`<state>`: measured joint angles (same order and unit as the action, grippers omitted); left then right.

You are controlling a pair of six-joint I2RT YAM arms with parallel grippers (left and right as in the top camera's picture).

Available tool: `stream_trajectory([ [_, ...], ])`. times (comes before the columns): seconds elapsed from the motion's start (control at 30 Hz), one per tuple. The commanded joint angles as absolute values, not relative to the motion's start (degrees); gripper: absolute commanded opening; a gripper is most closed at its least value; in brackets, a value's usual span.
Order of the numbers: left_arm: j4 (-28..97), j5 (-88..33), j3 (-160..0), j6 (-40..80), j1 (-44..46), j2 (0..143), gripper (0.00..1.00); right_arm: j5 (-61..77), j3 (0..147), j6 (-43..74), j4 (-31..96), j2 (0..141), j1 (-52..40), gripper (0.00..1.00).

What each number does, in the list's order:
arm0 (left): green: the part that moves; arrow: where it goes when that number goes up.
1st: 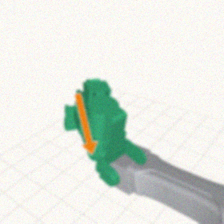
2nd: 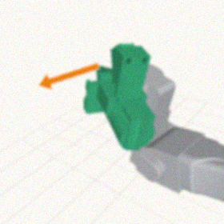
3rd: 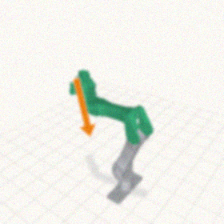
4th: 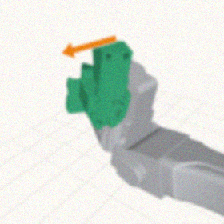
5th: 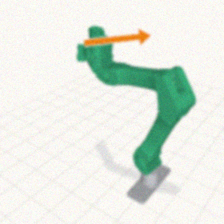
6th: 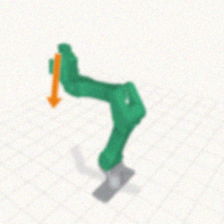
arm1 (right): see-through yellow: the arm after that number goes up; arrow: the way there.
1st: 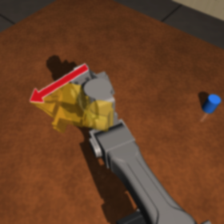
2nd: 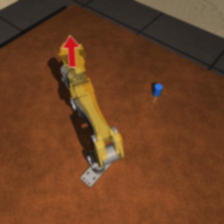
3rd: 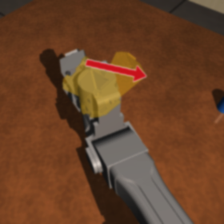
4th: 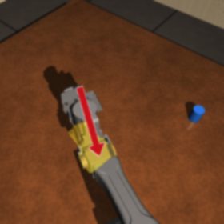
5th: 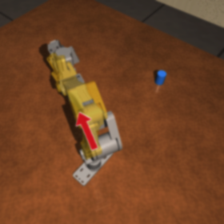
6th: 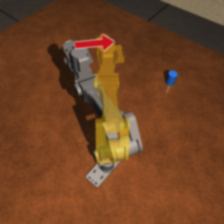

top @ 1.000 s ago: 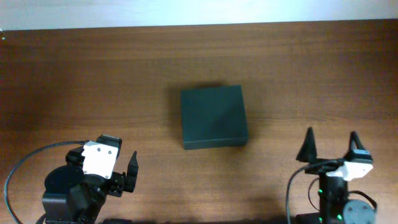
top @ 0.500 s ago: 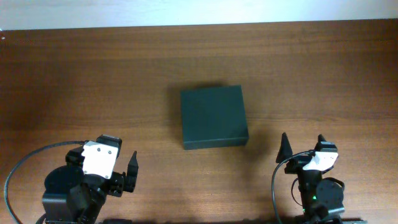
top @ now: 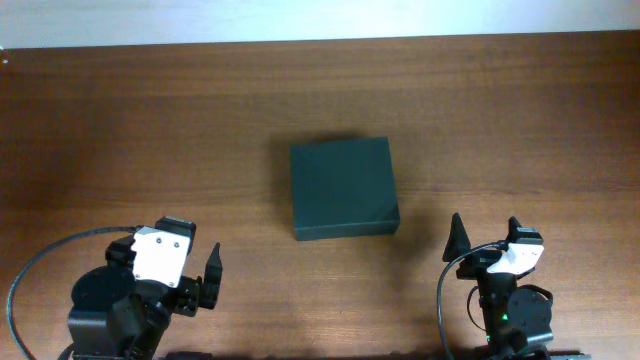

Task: Pack container

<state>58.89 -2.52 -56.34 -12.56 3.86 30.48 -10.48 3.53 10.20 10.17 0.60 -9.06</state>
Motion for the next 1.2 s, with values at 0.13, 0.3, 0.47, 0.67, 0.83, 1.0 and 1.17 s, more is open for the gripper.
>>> stream_trajectory([
  [0.13, 58.78, -2.11, -56.14, -12.03, 3.97, 30.30, 0.99, -10.31, 3.05, 10.59, 10.24, 0.25, -9.34, 0.99],
  [0.3, 58.78, -2.11, -56.14, -12.03, 3.97, 30.30, 0.99, -10.31, 3.05, 10.59, 10.24, 0.25, -9.34, 0.99],
  [0.47, 58.78, -2.11, -56.14, -12.03, 3.97, 30.30, 0.99, -10.33, 3.05, 10.59, 10.24, 0.25, -9.34, 0.99],
  [0.67, 58.78, -2.11, -56.14, -12.03, 3.97, 30.30, 0.99, -10.31, 3.05, 10.59, 10.24, 0.25, -9.34, 0.99],
  [0.83, 60.05, -2.46, -55.86, -12.23, 3.92, 26.89, 0.99, -10.31, 3.05, 10.59, 10.24, 0.25, -9.34, 0.99],
  [1.0, 55.59, -7.73, -48.01, -10.31, 3.92, 13.28, 0.99, -10.31, 3.05, 10.59, 10.24, 0.25, -9.34, 1.00],
  [1.17, 38.76, -5.28, -33.10, -5.69, 3.92, 3.18, 0.99, -10.33, 3.05, 10.59, 10.24, 0.25, -9.34, 0.99],
])
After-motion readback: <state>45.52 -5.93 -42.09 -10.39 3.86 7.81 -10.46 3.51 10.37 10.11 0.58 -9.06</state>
